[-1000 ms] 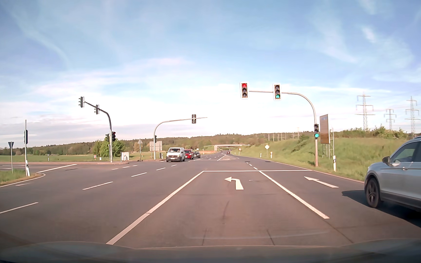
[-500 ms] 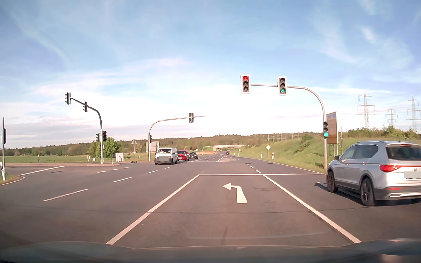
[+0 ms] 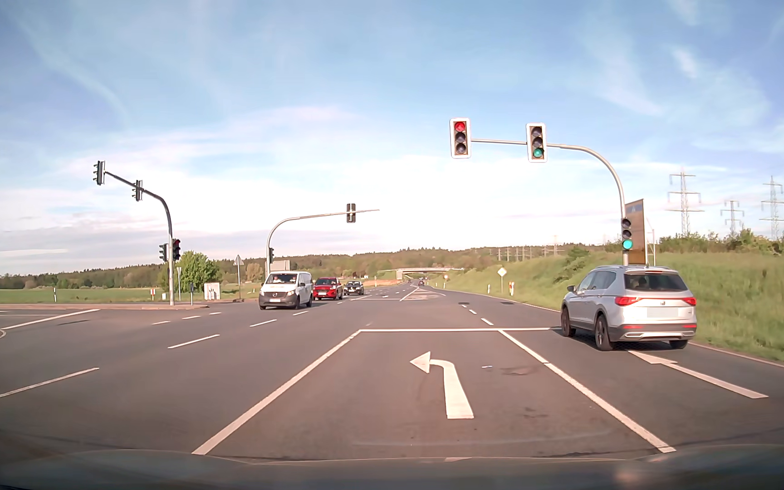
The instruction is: Follow the waypoints while adhering to traffic rules and regulations
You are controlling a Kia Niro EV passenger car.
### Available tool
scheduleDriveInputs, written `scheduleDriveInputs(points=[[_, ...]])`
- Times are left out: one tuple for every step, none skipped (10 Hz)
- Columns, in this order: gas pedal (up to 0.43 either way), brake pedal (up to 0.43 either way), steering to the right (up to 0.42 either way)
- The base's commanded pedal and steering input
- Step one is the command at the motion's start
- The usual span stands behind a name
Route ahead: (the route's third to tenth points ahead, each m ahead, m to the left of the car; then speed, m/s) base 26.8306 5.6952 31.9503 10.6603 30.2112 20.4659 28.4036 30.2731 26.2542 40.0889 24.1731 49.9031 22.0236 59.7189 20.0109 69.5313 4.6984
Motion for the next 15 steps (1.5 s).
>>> scheduleDriveInputs(points=[[0.0, 0.195, -0.003], [0.0, 0.195, -0.003], [0.0, 0.195, -0.003], [0.0, 0.201, -0.003], [0.0, 0.201, -0.003], [0.0, 0.201, -0.003], [0.0, 0.201, -0.004], [0.0, 0.201, -0.005], [0.0, 0.207, -0.007], [0.0, 0.207, -0.008], [0.0, 0.207, -0.009], [0.0, 0.207, -0.009], [0.0, 0.207, -0.009], [0.0, 0.213, -0.009], [0.0, 0.213, -0.009]])
